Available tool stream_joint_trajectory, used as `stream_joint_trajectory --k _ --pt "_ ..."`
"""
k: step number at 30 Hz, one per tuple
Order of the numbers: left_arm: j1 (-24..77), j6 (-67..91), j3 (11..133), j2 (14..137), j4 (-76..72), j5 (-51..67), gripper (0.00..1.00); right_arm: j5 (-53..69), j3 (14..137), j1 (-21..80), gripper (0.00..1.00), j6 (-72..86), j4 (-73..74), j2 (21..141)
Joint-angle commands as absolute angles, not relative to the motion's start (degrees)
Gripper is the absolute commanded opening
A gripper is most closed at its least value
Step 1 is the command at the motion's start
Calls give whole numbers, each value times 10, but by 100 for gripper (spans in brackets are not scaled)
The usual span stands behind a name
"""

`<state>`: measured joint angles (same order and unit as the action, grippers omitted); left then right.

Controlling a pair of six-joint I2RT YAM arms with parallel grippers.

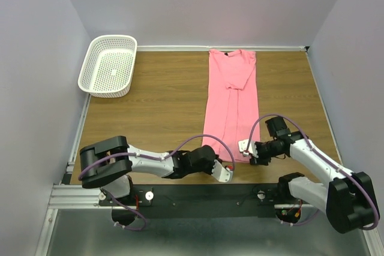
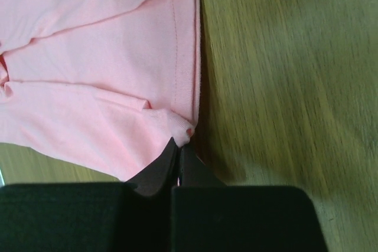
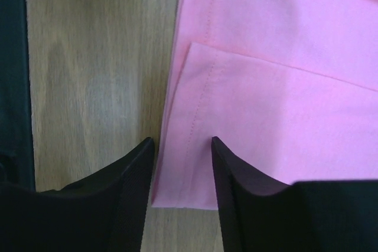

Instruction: Fold and stack the t-shirts

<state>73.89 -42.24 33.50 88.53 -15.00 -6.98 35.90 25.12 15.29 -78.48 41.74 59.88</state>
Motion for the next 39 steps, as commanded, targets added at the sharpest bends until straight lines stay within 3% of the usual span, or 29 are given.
stream_joint_trajectory --k 1,8,10,17,25,31,39 --pt "737 -432 327 864 -148 -40 0 330 239 156 47 -750 364 614" --pt "729 -435 323 839 -152 -15 0 315 235 156 4 -734 361 590" --pt "722 -443 327 831 -148 -4 0 323 257 156 1 -704 368 575" --pt "609 -503 415 845 -95 87 0 349 388 142 1 -638 379 632" --pt "483 -584 611 995 -67 148 0 361 574 24 0 -631 345 839" --pt "432 -605 752 1092 -29 174 0 374 669 15 1 -602 331 956" --pt "389 -628 823 1169 12 182 0 369 800 16 0 -557 320 1076"
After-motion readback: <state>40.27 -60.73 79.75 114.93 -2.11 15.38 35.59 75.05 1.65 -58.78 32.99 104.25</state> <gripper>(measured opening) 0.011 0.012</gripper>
